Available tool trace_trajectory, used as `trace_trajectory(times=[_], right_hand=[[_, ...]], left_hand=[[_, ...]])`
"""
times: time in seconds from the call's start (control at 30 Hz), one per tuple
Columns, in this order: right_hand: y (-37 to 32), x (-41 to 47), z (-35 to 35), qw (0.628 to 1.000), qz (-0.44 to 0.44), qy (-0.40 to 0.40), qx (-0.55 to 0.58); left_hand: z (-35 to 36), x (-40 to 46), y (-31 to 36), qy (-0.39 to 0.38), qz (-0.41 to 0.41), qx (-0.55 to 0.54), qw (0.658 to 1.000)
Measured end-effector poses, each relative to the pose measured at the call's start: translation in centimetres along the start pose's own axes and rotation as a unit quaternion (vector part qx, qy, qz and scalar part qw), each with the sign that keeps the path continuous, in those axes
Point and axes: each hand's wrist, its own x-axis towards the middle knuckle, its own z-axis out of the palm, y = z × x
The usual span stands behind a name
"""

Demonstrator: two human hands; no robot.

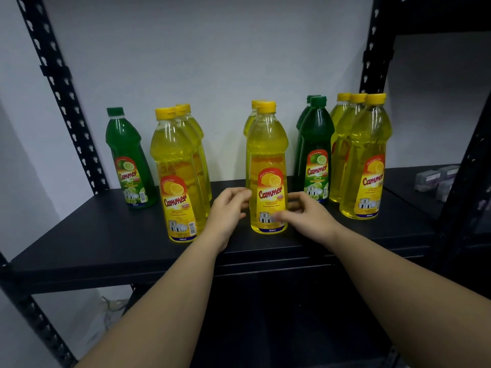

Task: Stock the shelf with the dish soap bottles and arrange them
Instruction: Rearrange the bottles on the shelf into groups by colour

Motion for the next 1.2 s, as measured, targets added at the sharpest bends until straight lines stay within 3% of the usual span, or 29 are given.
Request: trace_trajectory(times=[0.13, 0.27, 0.53, 1.2], right_hand=[[-0.4, 1.8, -0.7, 0.990, 0.051, 0.048, 0.122], [0.2, 3.2, -0.2, 0.992, 0.030, 0.078, 0.089], [-0.2, 4.3, 0.6, 0.996, -0.022, 0.066, 0.049], [-0.2, 4.9, 1.1, 0.996, -0.029, 0.075, 0.049]], left_hand=[[0.3, -0.7, 0.3, -0.068, 0.030, 0.058, 0.996], [0.1, -0.9, 0.3, -0.080, 0.049, 0.064, 0.994], [-0.3, -0.9, 0.5, -0.067, 0.027, -0.008, 0.997], [-0.1, -1.0, 0.6, -0.056, 0.016, -0.030, 0.998]])
